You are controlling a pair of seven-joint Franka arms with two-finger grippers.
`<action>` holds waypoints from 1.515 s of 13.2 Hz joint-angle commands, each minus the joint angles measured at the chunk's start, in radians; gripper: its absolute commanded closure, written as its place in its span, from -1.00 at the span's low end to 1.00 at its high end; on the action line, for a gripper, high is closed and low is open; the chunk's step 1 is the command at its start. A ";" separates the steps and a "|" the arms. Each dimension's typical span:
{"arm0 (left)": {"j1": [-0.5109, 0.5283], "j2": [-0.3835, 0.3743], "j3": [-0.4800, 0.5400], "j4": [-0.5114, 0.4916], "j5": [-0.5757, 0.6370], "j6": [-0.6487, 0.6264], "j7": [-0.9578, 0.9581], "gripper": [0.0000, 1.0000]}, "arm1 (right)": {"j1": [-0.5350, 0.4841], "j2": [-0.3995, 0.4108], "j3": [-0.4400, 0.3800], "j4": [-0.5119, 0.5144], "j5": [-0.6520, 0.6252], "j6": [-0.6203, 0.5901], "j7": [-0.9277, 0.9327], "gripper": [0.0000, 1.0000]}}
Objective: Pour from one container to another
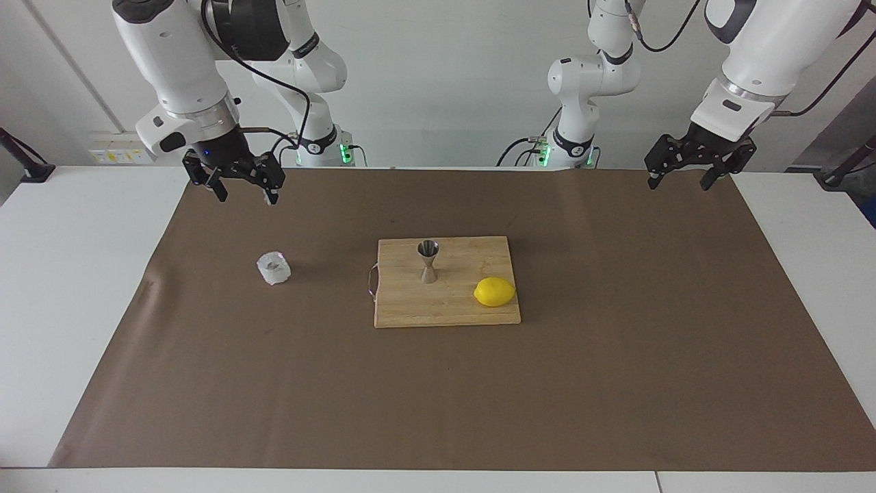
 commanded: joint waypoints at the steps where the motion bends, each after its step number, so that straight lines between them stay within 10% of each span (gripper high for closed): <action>1: 0.007 -0.035 -0.002 -0.038 0.016 -0.008 0.001 -1.00 | -0.005 -0.018 0.002 -0.024 0.024 0.023 -0.012 -1.00; 14: 0.018 -0.038 -0.001 -0.048 0.014 -0.024 -0.001 -1.00 | -0.021 -0.043 0.002 -0.081 0.025 0.043 -0.110 -1.00; 20: 0.018 -0.040 -0.001 -0.048 0.014 -0.024 -0.001 -1.00 | -0.070 -0.075 0.002 -0.206 0.036 0.133 -0.526 -1.00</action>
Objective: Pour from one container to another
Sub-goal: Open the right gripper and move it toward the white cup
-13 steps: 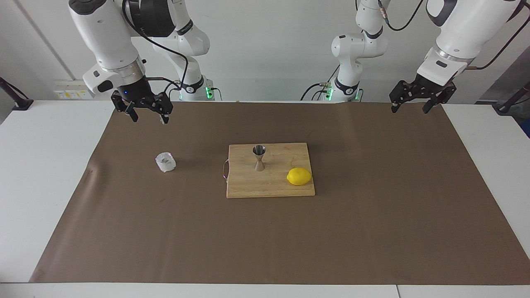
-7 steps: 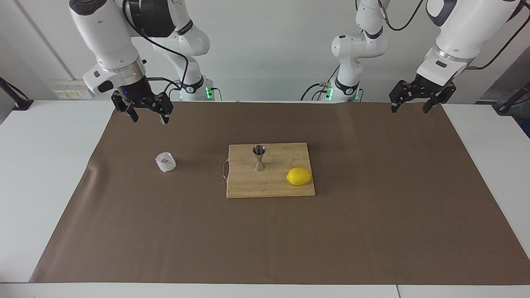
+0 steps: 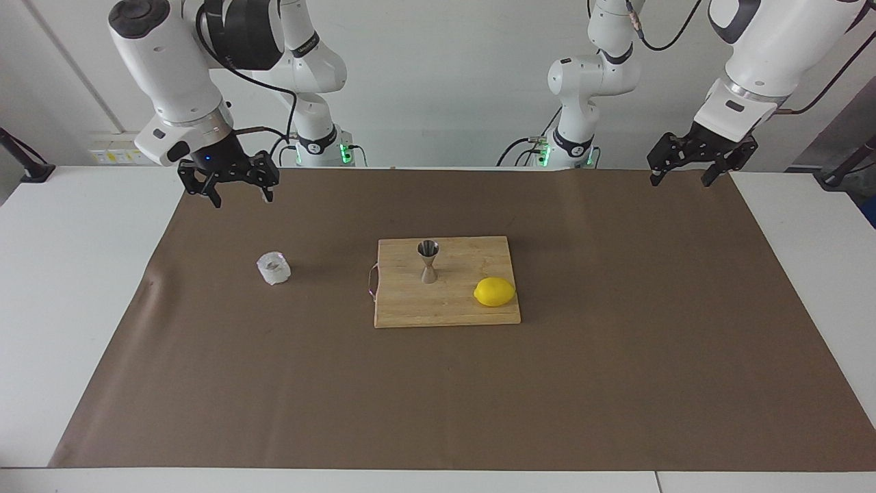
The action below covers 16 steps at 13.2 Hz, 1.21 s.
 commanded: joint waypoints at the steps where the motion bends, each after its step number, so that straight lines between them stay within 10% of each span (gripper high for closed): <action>1: 0.008 -0.032 -0.003 -0.034 0.014 -0.003 -0.001 -1.00 | -0.034 -0.055 0.007 -0.140 0.064 0.109 -0.253 -1.00; 7: 0.008 -0.032 -0.003 -0.034 0.014 -0.003 -0.001 -1.00 | -0.092 -0.060 0.006 -0.312 0.103 0.277 -1.071 -1.00; 16: 0.008 -0.031 -0.003 -0.034 0.014 -0.003 -0.001 -1.00 | -0.226 0.001 0.006 -0.462 0.307 0.396 -1.675 -1.00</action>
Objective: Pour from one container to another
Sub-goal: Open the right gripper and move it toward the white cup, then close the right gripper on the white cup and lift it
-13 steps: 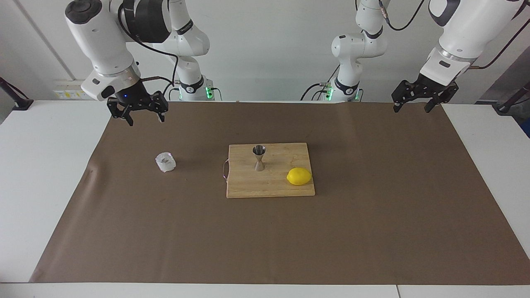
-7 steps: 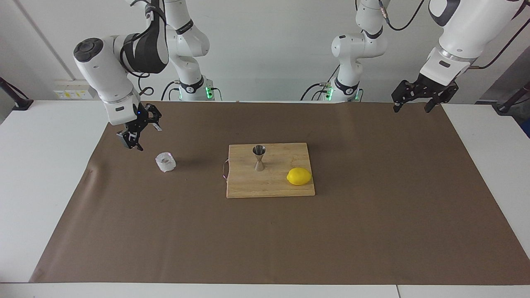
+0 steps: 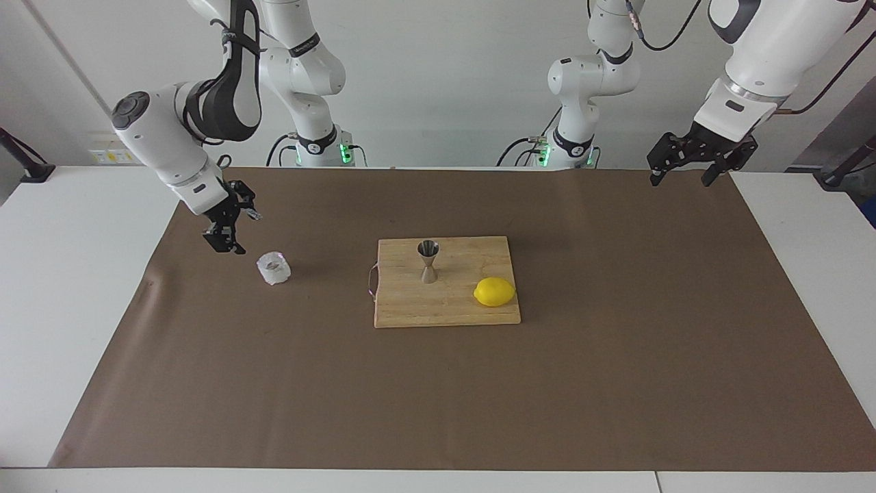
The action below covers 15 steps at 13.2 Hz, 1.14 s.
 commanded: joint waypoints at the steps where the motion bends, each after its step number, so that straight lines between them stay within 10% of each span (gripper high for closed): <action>1: 0.008 -0.032 -0.003 -0.034 0.014 -0.003 -0.001 -1.00 | -0.043 0.033 0.009 -0.032 0.068 0.056 -0.172 -1.00; 15: 0.008 -0.031 -0.003 -0.034 0.014 -0.003 -0.001 -1.00 | -0.012 0.227 0.021 -0.028 0.355 0.185 -0.526 -1.00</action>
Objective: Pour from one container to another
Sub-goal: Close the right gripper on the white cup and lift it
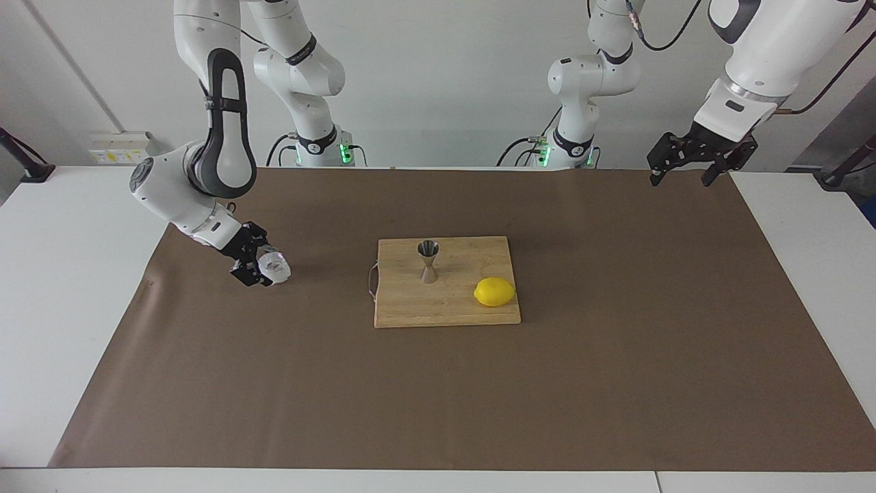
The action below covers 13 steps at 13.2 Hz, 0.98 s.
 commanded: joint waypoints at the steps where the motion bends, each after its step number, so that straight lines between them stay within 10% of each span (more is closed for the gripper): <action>1: 0.008 -0.032 -0.003 -0.034 0.013 -0.003 -0.001 -1.00 | 0.020 0.009 0.004 0.006 0.063 0.013 -0.028 -0.63; 4: 0.008 -0.031 -0.003 -0.034 0.014 -0.003 -0.001 -1.00 | 0.016 0.011 0.004 0.012 0.063 0.007 -0.031 0.96; 13: 0.008 -0.032 -0.003 -0.034 0.014 -0.003 -0.001 -1.00 | 0.070 -0.049 0.012 0.050 0.051 -0.041 0.044 1.00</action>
